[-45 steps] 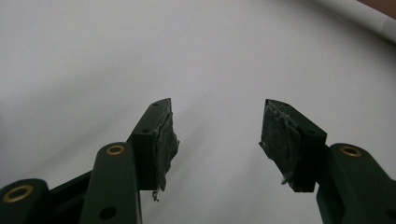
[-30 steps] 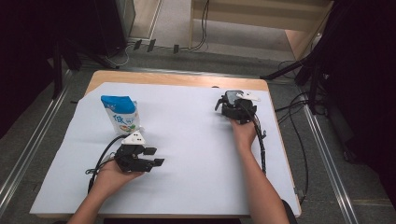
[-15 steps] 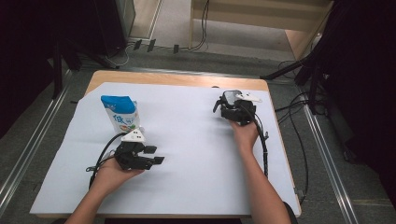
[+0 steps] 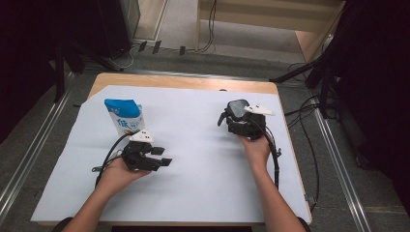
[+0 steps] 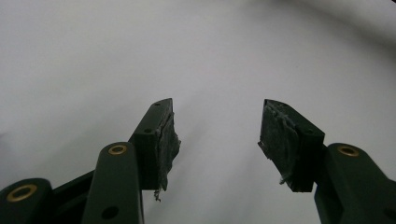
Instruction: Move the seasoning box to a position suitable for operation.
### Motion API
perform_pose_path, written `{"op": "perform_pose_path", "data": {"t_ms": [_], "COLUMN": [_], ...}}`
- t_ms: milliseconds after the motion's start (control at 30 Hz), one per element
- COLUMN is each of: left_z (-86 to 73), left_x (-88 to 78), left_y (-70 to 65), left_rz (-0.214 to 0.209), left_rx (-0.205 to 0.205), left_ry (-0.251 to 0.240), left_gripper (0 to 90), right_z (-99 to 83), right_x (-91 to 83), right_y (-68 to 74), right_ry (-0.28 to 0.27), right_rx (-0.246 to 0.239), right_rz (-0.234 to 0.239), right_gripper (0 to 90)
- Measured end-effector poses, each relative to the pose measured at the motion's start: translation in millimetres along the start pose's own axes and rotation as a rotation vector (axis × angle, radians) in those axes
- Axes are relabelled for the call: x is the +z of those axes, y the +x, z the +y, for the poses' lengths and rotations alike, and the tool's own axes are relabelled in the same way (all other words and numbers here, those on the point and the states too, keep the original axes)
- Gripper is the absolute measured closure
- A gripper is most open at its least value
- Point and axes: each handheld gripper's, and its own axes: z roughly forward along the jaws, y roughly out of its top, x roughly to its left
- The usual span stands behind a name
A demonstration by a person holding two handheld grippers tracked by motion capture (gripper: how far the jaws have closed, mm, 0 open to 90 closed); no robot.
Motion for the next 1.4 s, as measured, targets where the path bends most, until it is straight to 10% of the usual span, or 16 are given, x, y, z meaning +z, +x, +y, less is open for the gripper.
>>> {"op": "perform_pose_path", "data": {"t_ms": [600, 1400], "left_z": [1.8, -8.1], "left_x": [3.6, -8.1], "left_y": [15.1, 16.2], "left_rz": [-0.003, 0.023], "left_rx": [-0.026, -0.033], "left_ry": [-0.012, -0.012], "left_gripper": [45.5, 43.6], "right_z": [-27.0, -34.2], "right_x": [-32.6, 0.3], "right_y": [40.8, 105.4], "right_ry": [0.024, 0.060], "right_rx": [-0.059, -0.166], "right_rz": [0.103, 0.282], "right_gripper": [15.4, 15.4]}}
